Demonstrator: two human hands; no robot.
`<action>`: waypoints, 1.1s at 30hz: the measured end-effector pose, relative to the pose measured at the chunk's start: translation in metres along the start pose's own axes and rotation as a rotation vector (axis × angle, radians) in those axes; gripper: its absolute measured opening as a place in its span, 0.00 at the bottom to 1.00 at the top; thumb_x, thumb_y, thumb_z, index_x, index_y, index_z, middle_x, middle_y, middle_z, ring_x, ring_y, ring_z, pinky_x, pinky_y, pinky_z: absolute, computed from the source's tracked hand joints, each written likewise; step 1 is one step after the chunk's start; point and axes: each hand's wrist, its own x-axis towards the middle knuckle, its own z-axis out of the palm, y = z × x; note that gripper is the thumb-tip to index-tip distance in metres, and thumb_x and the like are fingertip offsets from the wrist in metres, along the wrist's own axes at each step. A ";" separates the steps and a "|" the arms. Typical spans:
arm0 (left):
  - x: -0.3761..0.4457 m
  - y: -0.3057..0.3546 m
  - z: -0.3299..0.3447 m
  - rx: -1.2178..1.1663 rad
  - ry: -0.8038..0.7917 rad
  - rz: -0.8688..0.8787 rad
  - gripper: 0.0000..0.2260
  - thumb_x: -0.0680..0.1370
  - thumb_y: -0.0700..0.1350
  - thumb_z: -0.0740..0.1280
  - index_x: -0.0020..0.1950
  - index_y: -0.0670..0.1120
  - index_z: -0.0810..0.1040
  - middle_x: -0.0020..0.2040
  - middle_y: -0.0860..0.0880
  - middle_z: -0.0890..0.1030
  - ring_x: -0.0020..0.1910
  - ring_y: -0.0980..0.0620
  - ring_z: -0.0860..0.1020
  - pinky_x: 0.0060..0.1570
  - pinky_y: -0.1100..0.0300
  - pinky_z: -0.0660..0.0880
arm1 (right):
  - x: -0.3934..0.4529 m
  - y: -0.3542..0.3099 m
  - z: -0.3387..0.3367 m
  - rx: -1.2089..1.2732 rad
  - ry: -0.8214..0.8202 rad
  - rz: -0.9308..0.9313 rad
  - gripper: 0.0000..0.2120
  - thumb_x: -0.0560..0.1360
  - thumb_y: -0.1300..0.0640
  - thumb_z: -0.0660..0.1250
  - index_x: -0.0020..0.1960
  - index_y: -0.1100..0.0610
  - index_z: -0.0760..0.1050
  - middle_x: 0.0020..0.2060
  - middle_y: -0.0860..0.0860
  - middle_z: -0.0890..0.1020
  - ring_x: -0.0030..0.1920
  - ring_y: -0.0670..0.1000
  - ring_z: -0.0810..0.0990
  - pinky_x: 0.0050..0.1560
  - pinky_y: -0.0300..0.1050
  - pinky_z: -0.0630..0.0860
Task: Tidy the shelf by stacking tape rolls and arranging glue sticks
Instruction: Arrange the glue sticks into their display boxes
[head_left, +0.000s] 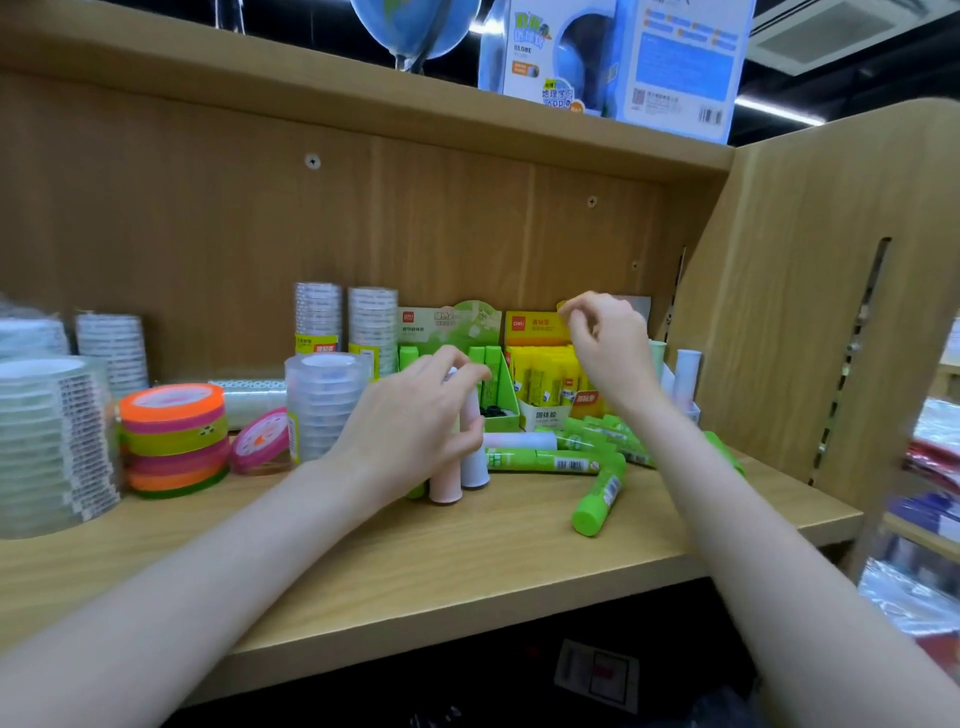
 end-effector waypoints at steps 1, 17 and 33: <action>0.000 0.000 0.000 -0.004 -0.007 -0.002 0.20 0.70 0.52 0.55 0.53 0.45 0.78 0.47 0.48 0.78 0.39 0.47 0.79 0.22 0.57 0.72 | -0.016 -0.002 -0.014 -0.015 -0.158 -0.073 0.11 0.78 0.61 0.58 0.48 0.56 0.79 0.43 0.49 0.80 0.46 0.50 0.73 0.42 0.36 0.65; -0.001 -0.001 -0.002 -0.058 -0.041 -0.001 0.23 0.71 0.53 0.56 0.59 0.43 0.76 0.50 0.47 0.81 0.44 0.46 0.81 0.30 0.52 0.78 | -0.050 0.000 -0.039 0.573 -0.433 0.316 0.10 0.72 0.62 0.70 0.51 0.52 0.77 0.44 0.46 0.82 0.41 0.35 0.79 0.42 0.27 0.73; -0.002 -0.002 -0.005 -0.085 -0.030 -0.077 0.22 0.69 0.55 0.58 0.56 0.46 0.78 0.48 0.51 0.82 0.43 0.51 0.81 0.31 0.56 0.78 | 0.007 -0.003 0.077 -0.123 -0.388 -0.036 0.19 0.73 0.61 0.69 0.63 0.58 0.72 0.53 0.58 0.78 0.55 0.57 0.76 0.54 0.47 0.72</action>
